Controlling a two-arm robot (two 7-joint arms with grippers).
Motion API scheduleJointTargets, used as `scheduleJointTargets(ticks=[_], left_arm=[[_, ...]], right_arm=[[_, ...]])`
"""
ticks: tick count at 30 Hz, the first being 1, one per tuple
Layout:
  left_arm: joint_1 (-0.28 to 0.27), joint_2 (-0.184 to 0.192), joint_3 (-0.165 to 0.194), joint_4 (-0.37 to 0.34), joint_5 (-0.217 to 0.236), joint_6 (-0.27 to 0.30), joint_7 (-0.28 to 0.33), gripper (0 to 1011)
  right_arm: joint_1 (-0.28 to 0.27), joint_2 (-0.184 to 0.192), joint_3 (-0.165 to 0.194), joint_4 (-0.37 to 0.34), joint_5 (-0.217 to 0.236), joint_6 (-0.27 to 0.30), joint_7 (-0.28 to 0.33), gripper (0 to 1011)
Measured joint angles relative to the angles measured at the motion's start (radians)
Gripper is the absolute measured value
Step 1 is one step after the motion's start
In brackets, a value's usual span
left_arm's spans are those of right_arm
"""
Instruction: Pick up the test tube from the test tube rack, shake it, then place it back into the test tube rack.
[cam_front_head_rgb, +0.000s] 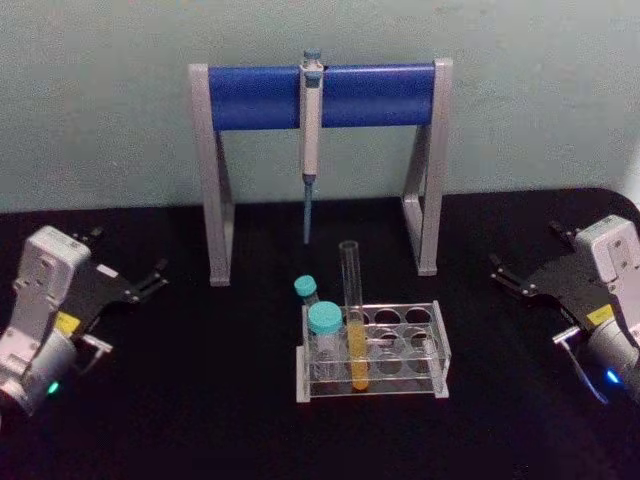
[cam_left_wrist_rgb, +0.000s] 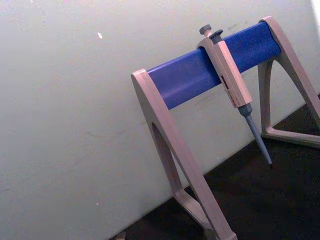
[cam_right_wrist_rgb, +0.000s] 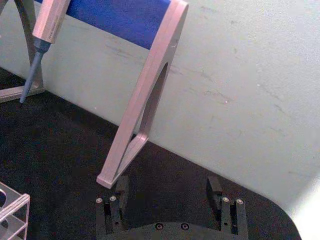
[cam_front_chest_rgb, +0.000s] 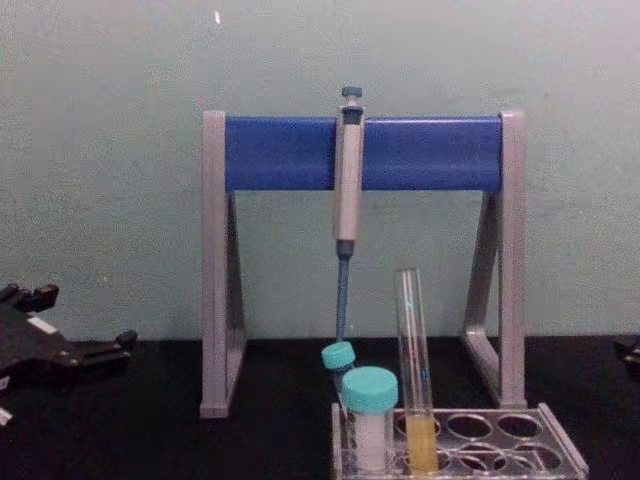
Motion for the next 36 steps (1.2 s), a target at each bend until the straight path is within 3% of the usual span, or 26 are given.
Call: scheduleJointTargets(ticks=[36], left_arm=[[0.0, 0.0, 0.0, 0.0, 0.0, 0.0, 0.0, 1001]], right_arm=[[0.0, 0.0, 0.0, 0.0, 0.0, 0.0, 0.0, 1000]])
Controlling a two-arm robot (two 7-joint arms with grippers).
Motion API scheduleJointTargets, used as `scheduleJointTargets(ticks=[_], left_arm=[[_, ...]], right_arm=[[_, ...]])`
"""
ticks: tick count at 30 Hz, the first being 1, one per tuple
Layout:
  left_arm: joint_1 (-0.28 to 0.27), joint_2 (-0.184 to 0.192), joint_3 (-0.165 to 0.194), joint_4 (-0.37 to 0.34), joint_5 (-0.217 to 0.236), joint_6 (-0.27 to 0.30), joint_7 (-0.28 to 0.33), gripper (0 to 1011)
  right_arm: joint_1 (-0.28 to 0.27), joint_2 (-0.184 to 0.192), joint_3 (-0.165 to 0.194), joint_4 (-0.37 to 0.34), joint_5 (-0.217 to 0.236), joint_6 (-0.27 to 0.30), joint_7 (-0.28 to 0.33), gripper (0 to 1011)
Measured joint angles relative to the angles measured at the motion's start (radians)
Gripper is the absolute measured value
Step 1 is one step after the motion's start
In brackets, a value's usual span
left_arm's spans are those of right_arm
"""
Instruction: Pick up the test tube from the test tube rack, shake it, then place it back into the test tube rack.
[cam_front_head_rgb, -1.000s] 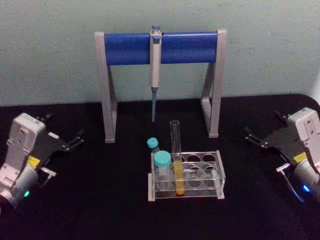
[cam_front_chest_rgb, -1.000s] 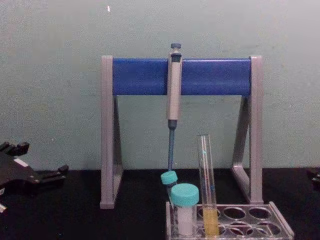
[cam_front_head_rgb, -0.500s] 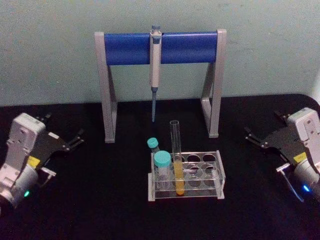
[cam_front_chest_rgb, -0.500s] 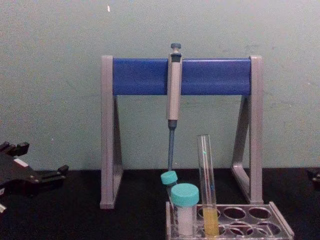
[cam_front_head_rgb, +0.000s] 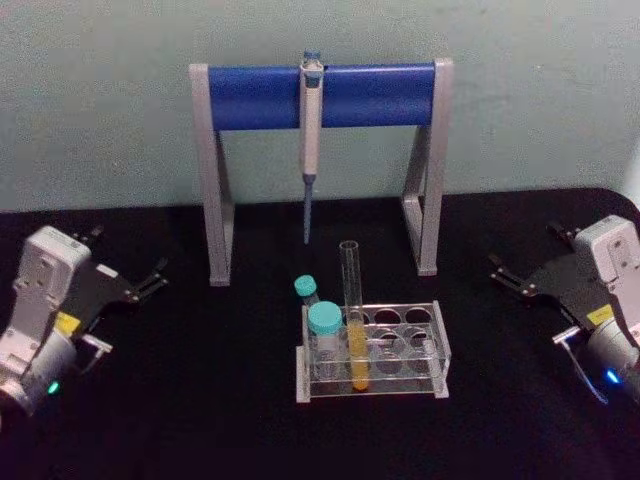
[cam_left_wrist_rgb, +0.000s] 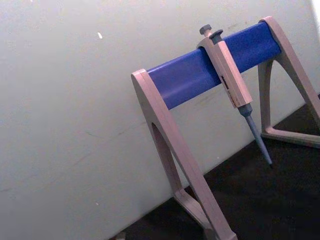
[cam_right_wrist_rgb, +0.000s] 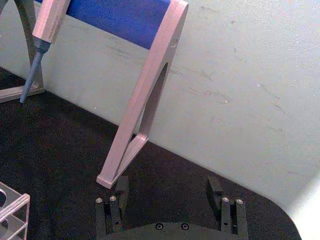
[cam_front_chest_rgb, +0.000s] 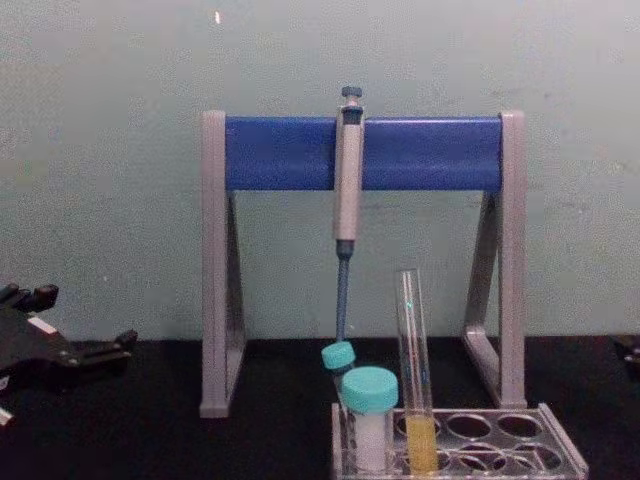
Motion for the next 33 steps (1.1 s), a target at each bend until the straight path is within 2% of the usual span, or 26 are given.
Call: scheduleJointTargets(ticks=[22, 28, 33], left_arm=[[0.0, 0.0, 0.0, 0.0, 0.0, 0.0, 0.0, 1001], [0.0, 0.0, 0.0, 0.0, 0.0, 0.0, 0.0, 1001], [0.0, 0.0, 0.0, 0.0, 0.0, 0.0, 0.0, 1001]], right_arm=[[-0.011, -0.001, 0.008, -0.012, -0.003, 0.001, 0.009, 1000], [-0.053, 0.004, 0.025, -0.063, -0.001, 0.002, 0.031, 1000], [-0.107, 0.014, 0.04, -0.127, 0.027, -0.001, 0.069, 1000]])
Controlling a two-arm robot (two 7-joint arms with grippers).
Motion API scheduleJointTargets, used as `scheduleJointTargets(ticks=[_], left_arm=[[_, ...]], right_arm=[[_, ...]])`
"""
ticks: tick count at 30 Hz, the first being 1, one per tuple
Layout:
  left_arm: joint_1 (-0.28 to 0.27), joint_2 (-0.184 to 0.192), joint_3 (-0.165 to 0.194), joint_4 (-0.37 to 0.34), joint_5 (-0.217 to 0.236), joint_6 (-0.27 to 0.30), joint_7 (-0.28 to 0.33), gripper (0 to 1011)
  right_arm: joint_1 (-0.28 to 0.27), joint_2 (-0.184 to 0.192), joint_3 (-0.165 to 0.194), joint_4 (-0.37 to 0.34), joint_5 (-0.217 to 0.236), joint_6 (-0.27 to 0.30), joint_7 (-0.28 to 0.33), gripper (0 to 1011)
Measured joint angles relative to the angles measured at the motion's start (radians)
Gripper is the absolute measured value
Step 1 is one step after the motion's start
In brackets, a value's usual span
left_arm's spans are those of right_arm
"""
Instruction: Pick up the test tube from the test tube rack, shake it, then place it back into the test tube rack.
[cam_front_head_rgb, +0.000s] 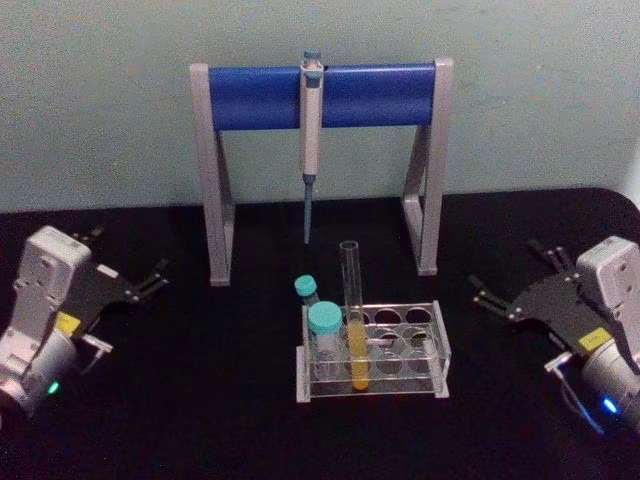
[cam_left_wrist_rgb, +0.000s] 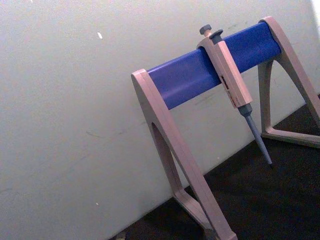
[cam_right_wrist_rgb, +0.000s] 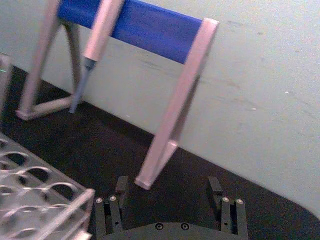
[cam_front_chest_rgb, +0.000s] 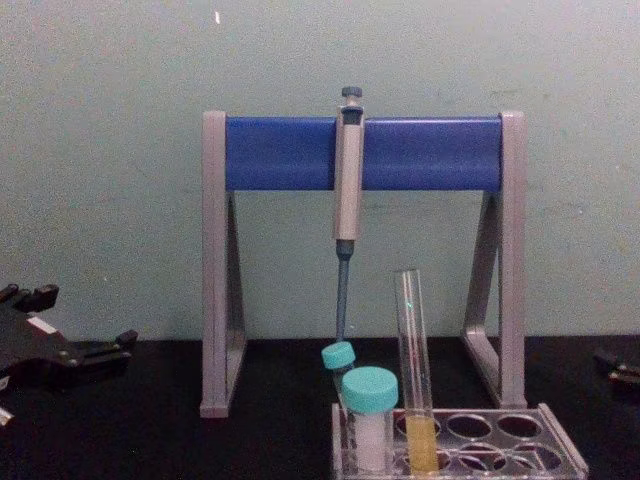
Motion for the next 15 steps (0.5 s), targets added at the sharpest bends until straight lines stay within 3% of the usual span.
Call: scheduleJointTargets(ticks=[8, 15], left_arm=[[0.0, 0.0, 0.0, 0.0, 0.0, 0.0, 0.0, 1001], [0.0, 0.0, 0.0, 0.0, 0.0, 0.0, 0.0, 1001]], right_arm=[[-0.055, -0.002, 0.008, -0.058, 0.036, -0.015, 0.056, 1000], [-0.072, -0.022, 0.002, -0.081, 0.067, -0.017, 0.119, 1000]])
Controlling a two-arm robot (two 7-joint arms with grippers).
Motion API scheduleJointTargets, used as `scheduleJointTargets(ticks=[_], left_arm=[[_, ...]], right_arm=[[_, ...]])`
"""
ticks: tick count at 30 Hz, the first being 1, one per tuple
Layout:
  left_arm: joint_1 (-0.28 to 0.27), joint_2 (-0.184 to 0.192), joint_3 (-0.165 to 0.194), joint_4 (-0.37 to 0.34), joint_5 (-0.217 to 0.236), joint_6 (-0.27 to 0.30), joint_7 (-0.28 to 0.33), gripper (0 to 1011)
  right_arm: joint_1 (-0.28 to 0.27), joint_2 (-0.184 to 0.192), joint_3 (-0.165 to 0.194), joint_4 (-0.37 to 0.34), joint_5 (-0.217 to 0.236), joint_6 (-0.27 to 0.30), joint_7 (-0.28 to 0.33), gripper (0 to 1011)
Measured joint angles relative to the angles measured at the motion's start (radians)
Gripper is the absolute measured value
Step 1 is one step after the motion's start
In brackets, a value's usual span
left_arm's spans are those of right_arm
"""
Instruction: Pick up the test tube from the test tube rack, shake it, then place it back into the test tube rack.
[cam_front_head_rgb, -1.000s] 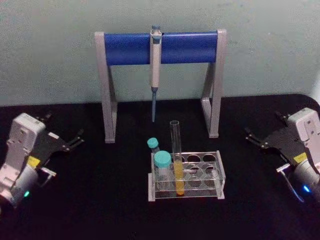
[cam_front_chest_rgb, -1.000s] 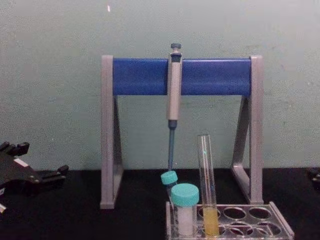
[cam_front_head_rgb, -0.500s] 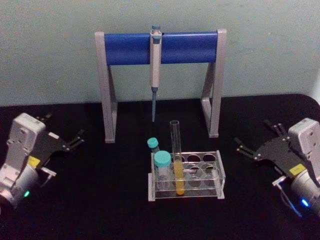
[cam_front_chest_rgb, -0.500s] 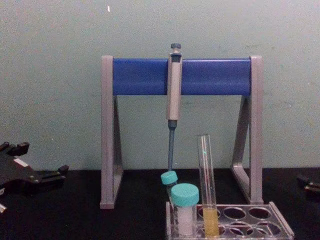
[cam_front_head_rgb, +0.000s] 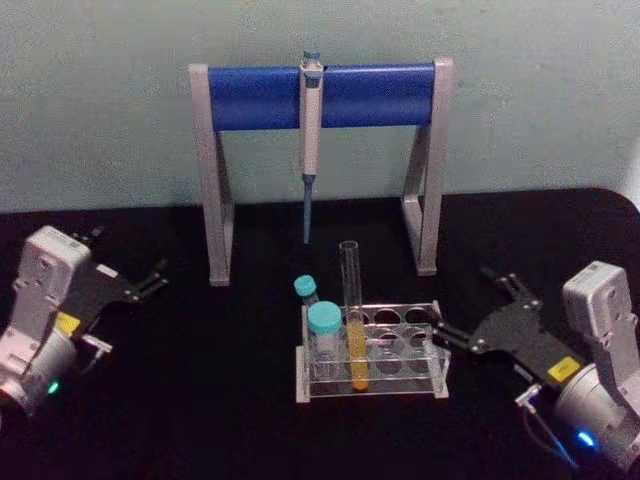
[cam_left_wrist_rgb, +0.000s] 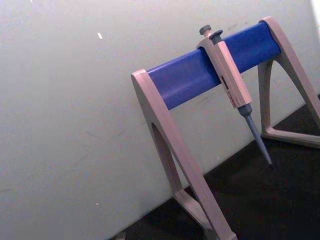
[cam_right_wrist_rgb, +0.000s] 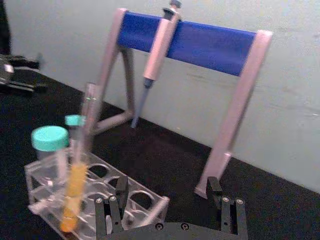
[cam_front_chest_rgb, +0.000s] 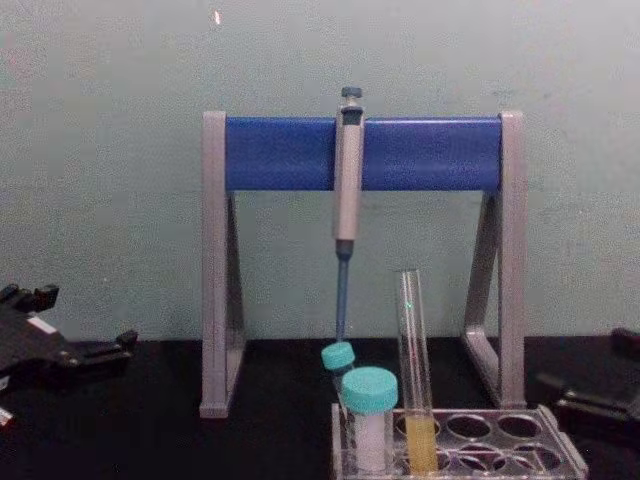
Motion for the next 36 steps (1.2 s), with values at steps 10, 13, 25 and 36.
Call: scheduleJointTargets(ticks=[10, 13, 25, 36], left_arm=[[0.0, 0.0, 0.0, 0.0, 0.0, 0.0, 0.0, 1001], [0.0, 0.0, 0.0, 0.0, 0.0, 0.0, 0.0, 1001], [0.0, 0.0, 0.0, 0.0, 0.0, 0.0, 0.0, 1001], [0.0, 0.0, 0.0, 0.0, 0.0, 0.0, 0.0, 1001]], right_arm=[[0.014, -0.045, -0.018, 0.003, 0.039, 0.018, 0.09, 1000], [0.028, -0.063, -0.023, 0.017, 0.05, 0.026, 0.117, 1000], [0.101, -0.132, -0.036, 0.08, 0.08, 0.054, 0.214, 1000], [0.169, -0.19, -0.041, 0.142, 0.084, 0.079, 0.284, 1000]])
